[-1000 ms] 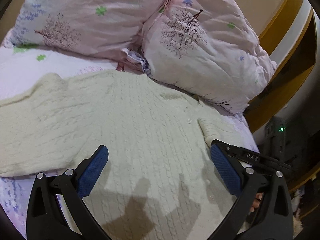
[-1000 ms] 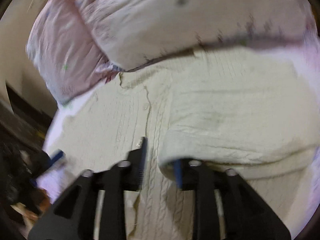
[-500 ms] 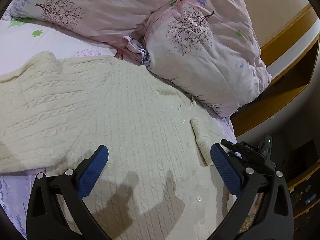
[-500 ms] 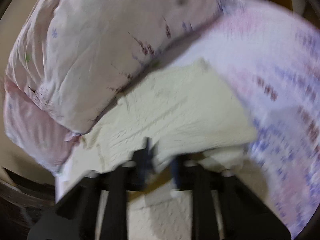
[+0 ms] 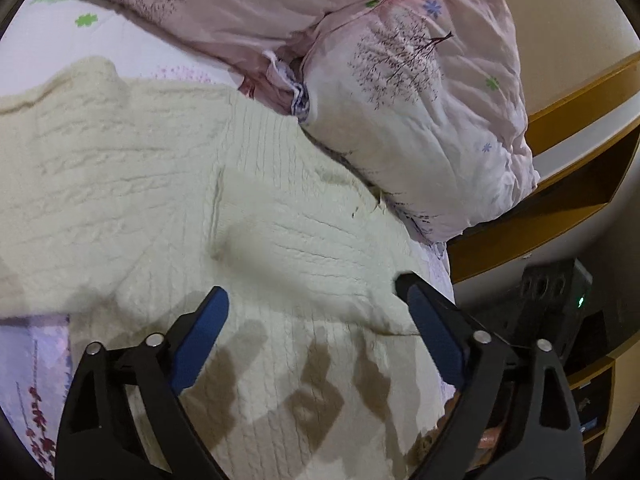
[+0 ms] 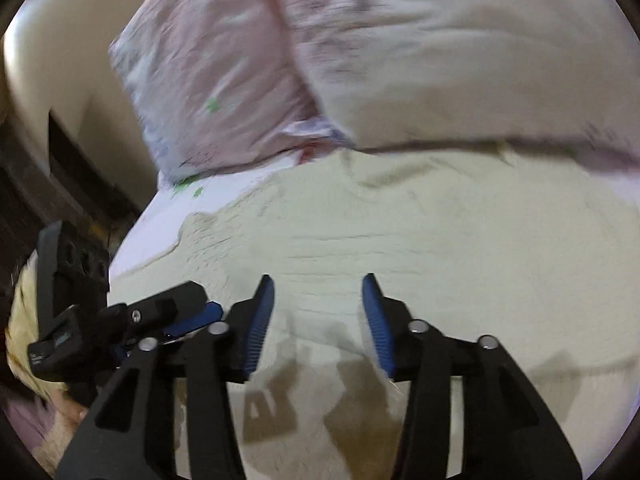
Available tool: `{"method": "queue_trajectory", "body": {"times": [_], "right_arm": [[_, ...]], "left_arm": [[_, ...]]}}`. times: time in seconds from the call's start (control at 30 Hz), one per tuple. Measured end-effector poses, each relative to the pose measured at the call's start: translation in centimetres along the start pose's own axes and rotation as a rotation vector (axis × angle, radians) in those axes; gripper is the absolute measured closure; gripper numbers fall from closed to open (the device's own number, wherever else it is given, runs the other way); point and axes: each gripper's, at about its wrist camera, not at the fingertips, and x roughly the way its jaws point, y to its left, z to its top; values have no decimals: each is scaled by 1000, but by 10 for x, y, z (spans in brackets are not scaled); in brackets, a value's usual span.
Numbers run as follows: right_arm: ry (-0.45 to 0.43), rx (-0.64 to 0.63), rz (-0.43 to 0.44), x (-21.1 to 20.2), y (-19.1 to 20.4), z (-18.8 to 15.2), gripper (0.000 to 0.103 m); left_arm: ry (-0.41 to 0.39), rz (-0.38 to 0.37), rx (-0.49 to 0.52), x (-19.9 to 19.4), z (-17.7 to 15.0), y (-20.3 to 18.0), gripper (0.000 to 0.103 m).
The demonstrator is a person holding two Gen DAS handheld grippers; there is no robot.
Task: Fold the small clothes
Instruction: 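Fold the held sleeve across the cardigan body with the right tool, then open, then grasp the other sleeve of the cardigan with the left tool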
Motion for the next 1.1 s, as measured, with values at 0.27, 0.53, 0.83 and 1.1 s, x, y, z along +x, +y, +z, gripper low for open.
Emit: {"method": "queue_trajectory", "body": {"times": [0.27,0.53,0.83,1.1], "right_arm": [[-64,518,-123,-71,-125,-46,55],[-164,711,-168,-70,-186,-62,64],[-231,690,-277,-62,-198,-77,91],[-257,420,-346,-89,-122,-70,63]], "left_arm": [[16,62,-91,13,0,8,32],[7,98,-89,15,-1,7,33],[0,116,-48,14,-4,3,32],[-152,157,-32,-95,-26,44,24]]}}
